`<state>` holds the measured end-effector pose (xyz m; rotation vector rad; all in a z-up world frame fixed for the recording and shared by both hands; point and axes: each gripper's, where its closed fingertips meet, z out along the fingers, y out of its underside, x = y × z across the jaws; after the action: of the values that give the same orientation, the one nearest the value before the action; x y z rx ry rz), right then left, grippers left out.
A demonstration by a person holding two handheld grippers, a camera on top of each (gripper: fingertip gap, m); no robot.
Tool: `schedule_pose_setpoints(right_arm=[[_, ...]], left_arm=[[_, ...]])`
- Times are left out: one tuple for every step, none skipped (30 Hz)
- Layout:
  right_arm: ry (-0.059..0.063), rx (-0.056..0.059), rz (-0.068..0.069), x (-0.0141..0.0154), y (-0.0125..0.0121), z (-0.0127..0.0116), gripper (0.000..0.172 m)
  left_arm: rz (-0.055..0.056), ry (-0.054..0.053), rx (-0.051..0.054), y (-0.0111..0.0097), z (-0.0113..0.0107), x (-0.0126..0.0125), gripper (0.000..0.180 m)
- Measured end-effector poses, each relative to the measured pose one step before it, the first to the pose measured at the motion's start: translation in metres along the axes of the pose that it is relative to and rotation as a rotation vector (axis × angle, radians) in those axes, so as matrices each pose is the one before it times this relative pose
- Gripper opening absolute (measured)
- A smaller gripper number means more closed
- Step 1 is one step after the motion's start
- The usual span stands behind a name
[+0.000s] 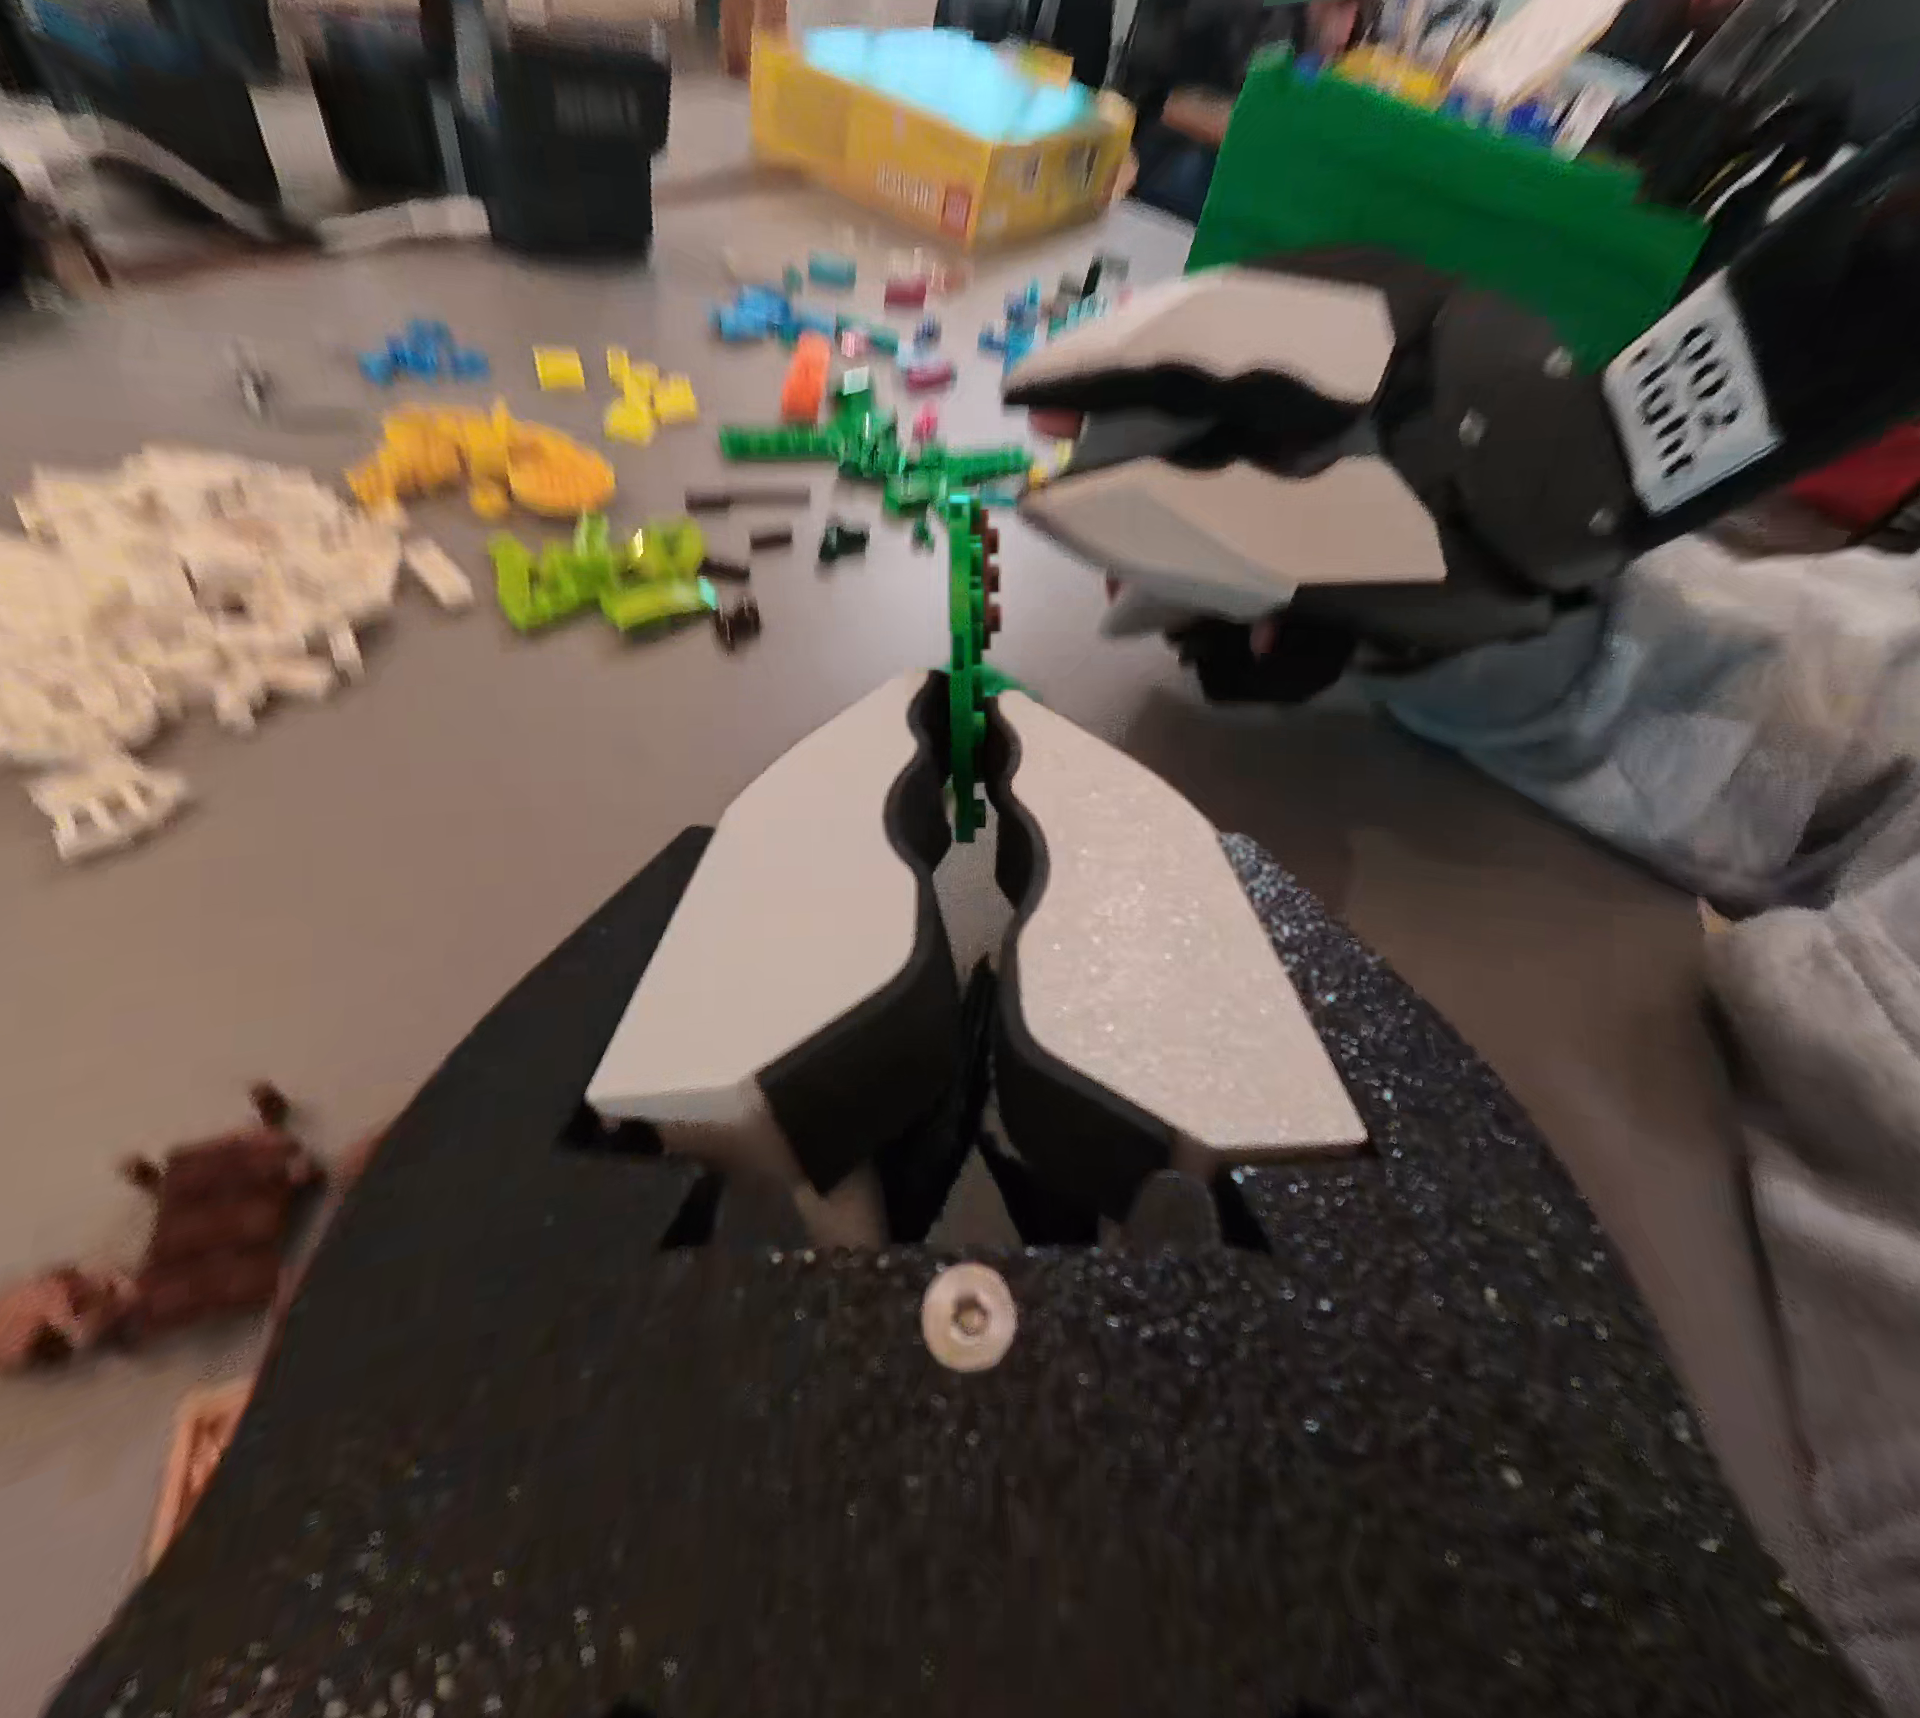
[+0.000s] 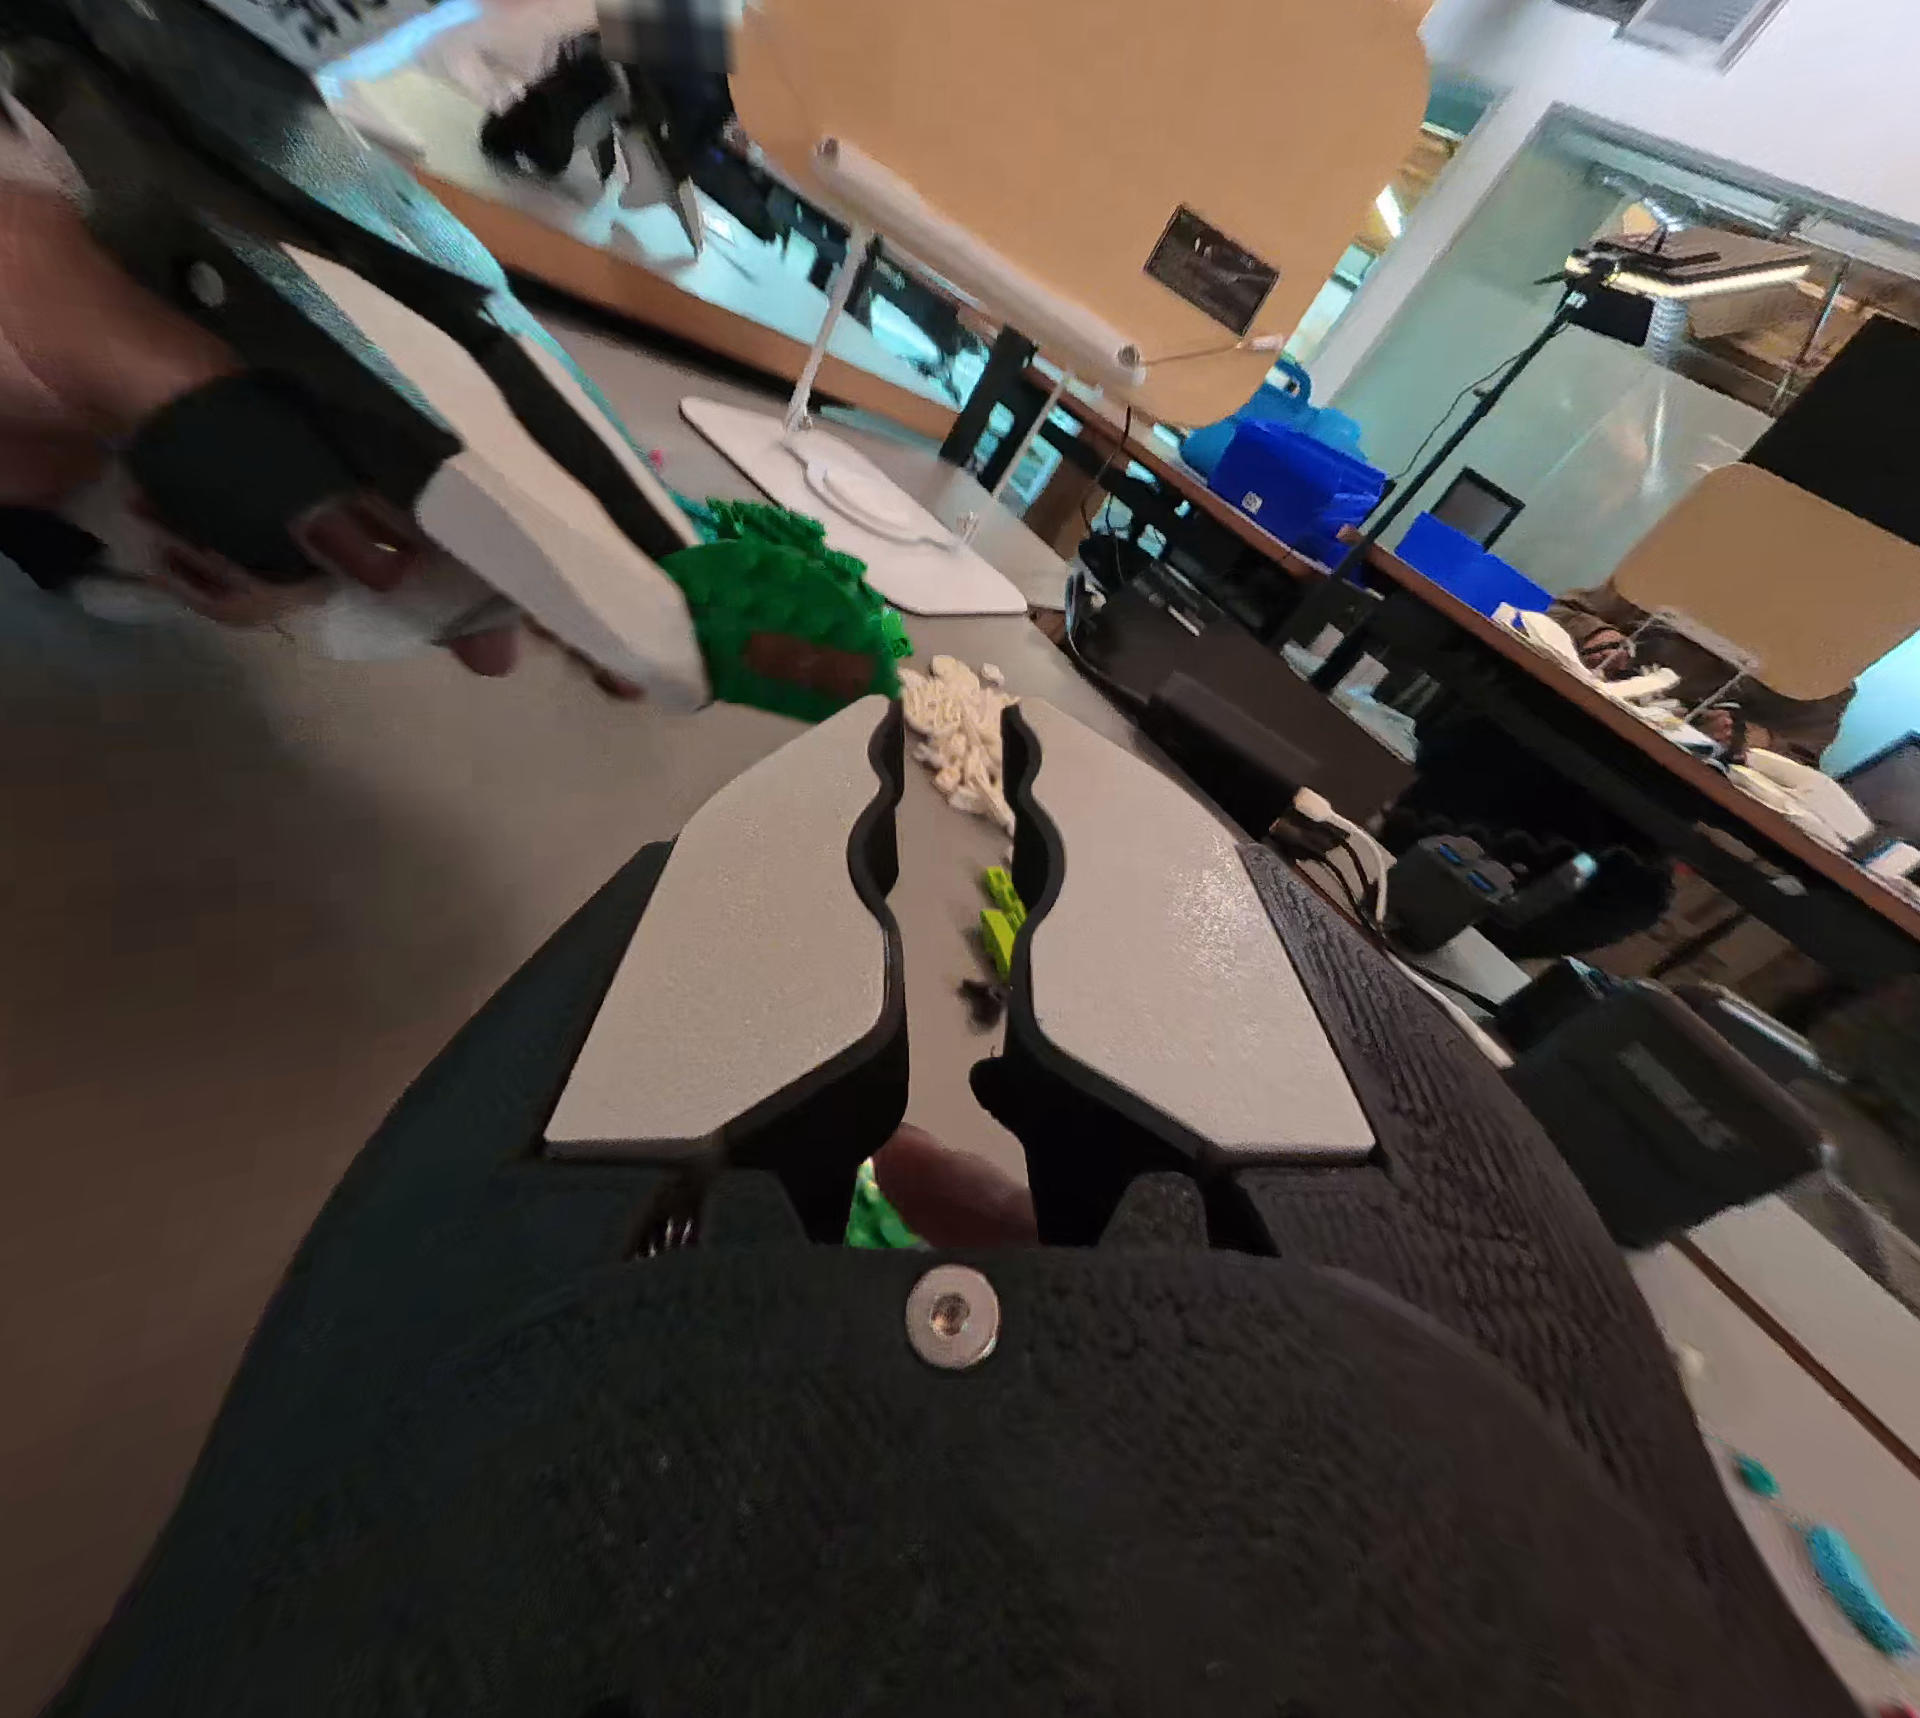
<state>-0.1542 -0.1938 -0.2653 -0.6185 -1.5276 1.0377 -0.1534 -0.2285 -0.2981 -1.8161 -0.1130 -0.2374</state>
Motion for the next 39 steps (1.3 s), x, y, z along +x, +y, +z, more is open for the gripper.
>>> schedule_pose_setpoints(right_arm=[[-0.0064,0.0342,0.0356,0.00074,-0.00404,-0.00120,0.017],[0.0012,0.0336,0.0501,0.00224,-0.00336,-0.00170,0.018],[0.0214,0.0268,0.0547,0.00562,-0.00154,-0.00188,0.017],[0.0402,0.0119,0.0406,0.00859,0.00054,-0.00209,0.017],[0.0594,0.0006,0.0113,0.01105,0.00141,-0.00235,0.017],[0.0688,-0.0039,-0.0170,0.01198,0.00104,-0.00252,0.017],[0.0684,-0.0088,-0.0321,0.01126,0.00142,-0.00215,0.015],[0.0613,-0.0117,-0.0344,0.00960,0.00233,-0.00176,0.013],[0.0435,-0.0078,-0.0291,0.00649,0.00215,-0.00134,0.009],[0.0307,-0.0001,-0.0268,0.00423,0.00118,-0.00132,0.001],[0.0126,0.0062,-0.0218,0.00132,0.00030,-0.00076,0.000],[-0.0069,0.0080,-0.0087,-0.00151,0.00027,-0.00008,0.000],[-0.0100,0.0070,0.0094,-0.00143,0.00003,0.00059,0.000],[-0.0075,0.0088,0.0230,-0.00039,-0.00051,0.00099,0.000],[-0.0048,0.0093,0.0198,0.00043,-0.00059,0.00073,0.000],[0.0014,0.0034,0.0081,0.00147,0.00050,0.00087,0.000],[0.0067,-0.0039,0.0032,0.00193,0.00150,0.00099,0.000],[0.0041,-0.0090,0.0017,0.00096,0.00232,0.00112,0.000],[0.0007,-0.0133,-0.0071,-0.00027,0.00280,0.00148,0.000],[0.0042,-0.0105,-0.0214,-0.00061,0.00209,0.00162,0.000],[0.0002,0.0007,-0.0275,-0.00194,-0.00008,0.00155,0.000],[-0.0027,0.0062,-0.0283,-0.00281,-0.00116,0.00181,0.000],[-0.0058,0.0037,-0.0274,-0.00381,-0.00077,0.00216,0.000],[-0.0091,0.0035,-0.0252,-0.00450,-0.00087,0.00236,0.001],[-0.0097,0.0055,-0.0224,-0.00457,-0.00118,0.00287,0.003],[-0.0082,0.0021,-0.0217,-0.00440,-0.00063,0.00346,0.004],[-0.0041,0.0006,-0.0215,-0.00389,-0.00029,0.00396,0.007],[0.0020,0.0043,-0.0187,-0.00271,-0.00119,0.00396,0.010],[0.0002,0.0045,-0.0157,-0.00256,-0.00108,0.00370,0.012],[-0.0018,-0.0009,-0.0152,-0.00252,-0.00001,0.00350,0.014],[0.0035,-0.0038,-0.0169,-0.00124,0.00069,0.00298,0.016],[0.0072,-0.0048,-0.0148,-0.00009,0.00082,0.00228,0.018],[0.0028,-0.0029,-0.0062,-0.00001,0.00072,0.00135,0.020],[-0.0001,0.0024,0.0039,0.00025,-0.00018,0.00013,0.020],[0.0008,0.0076,0.0089,0.00121,-0.00103,-0.00113,0.020],[-0.0022,0.0124,0.0115,0.00128,-0.00184,-0.00159,0.020],[-0.0089,0.0142,0.0144,0.00045,-0.00216,-0.00174,0.020],[-0.0105,0.0141,0.0167,0.00017,-0.00256,-0.00189,0.020],[-0.0158,0.0130,0.0168,-0.00109,-0.00246,-0.00186,0.020]], left_arm=[[0.0293,0.0128,0.0675,-0.01197,0.00117,0.00072,0.004],[0.0253,0.0131,0.0633,-0.01005,0.00186,-0.00023,0.004],[0.0196,0.0070,0.0566,-0.00771,0.00250,-0.00144,0.004],[0.0197,-0.0103,0.0478,-0.00516,0.00270,-0.00394,0.004],[0.0251,-0.0258,0.0378,-0.00245,0.00285,-0.00549,0.005],[0.0323,-0.0383,0.0272,-0.00031,0.00283,-0.00628,0.004],[0.0423,-0.0457,0.0147,0.00088,0.00304,-0.00569,0.004],[0.0545,-0.0354,0.0041,-0.00001,0.00363,-0.00257,0.004],[0.0721,-0.0228,0.0064,-0.00139,0.00411,0.00050,0.004],[0.0784,-0.0321,0.0203,-0.00343,0.00415,0.00023,0.004],[0.0752,-0.0234,0.0332,-0.00442,0.00417,0.00163,0.004],[0.0531,-0.0027,0.0296,-0.00286,0.00419,0.00385,0.004],[0.0181,0.0147,0.0167,0.00004,0.00426,0.00537,0.004],[-0.0093,0.0265,0.0007,0.00286,0.00392,0.00579,0.004],[0.0004,0.0303,-0.0087,0.00143,0.00299,0.00433,0.004],[-0.0098,0.0071,0.0042,-0.00048,0.00069,0.00061,0.004],[-0.0103,0.0035,0.0141,-0.00171,-0.00149,-0.00059,0.004],[-0.0179,0.0018,0.0194,-0.00255,-0.00285,-0.00132,0.004],[-0.0263,0.0048,0.0185,-0.00253,-0.00305,-0.00136,0.004],[-0.0319,-0.0051,0.0118,-0.00199,-0.00293,-0.00276,0.004],[-0.0402,-0.0162,0.0062,-0.00133,-0.00245,-0.00418,0.004],[-0.0512,-0.0158,-0.0040,-0.00014,-0.00201,-0.00427,0.004],[-0.0519,-0.0177,-0.0111,0.00101,-0.00109,-0.00459,0.005],[-0.0377,-0.0147,-0.0059,0.00063,-0.00095,-0.00409,0.005],[-0.0235,-0.0047,-0.0003,-0.00005,-0.00077,-0.00253,0.004],[-0.0197,0.0217,-0.0011,0.00003,-0.00041,0.00118,0.004],[-0.0217,0.0260,-0.0060,0.00069,0.00013,0.00216,0.004],[-0.0160,0.0224,-0.0041,0.00062,0.00014,0.00187,0.004],[-0.0074,0.0167,-0.0015,0.00018,0.00010,0.00161,0.004],[-0.0039,0.0122,0.0003,0.00002,0.00000,0.00116,0.004],[-0.0038,0.0121,0.0012,-0.00013,-0.00014,0.00114,0.004],[-0.0036,0.0120,0.0019,-0.00022,-0.00010,0.00122,0.004],[-0.0038,0.0114,0.0029,-0.00031,-0.00025,0.00105,0.004],[-0.0051,0.0067,0.0011,-0.00012,-0.00007,0.00043,0.004],[-0.0057,0.0062,-0.0014,0.00017,0.00015,0.00030,0.004],[-0.0066,0.0150,-0.0004,0.00013,0.00018,0.00140,0.005],[-0.0113,0.0223,0.0046,-0.00050,-0.00007,0.00211,0.008],[-0.0210,0.0360,0.0115,-0.00124,-0.00026,0.00360,0.014],[-0.0344,0.0407,0.0144,-0.00137,-0.00027,0.00384,0.020]])
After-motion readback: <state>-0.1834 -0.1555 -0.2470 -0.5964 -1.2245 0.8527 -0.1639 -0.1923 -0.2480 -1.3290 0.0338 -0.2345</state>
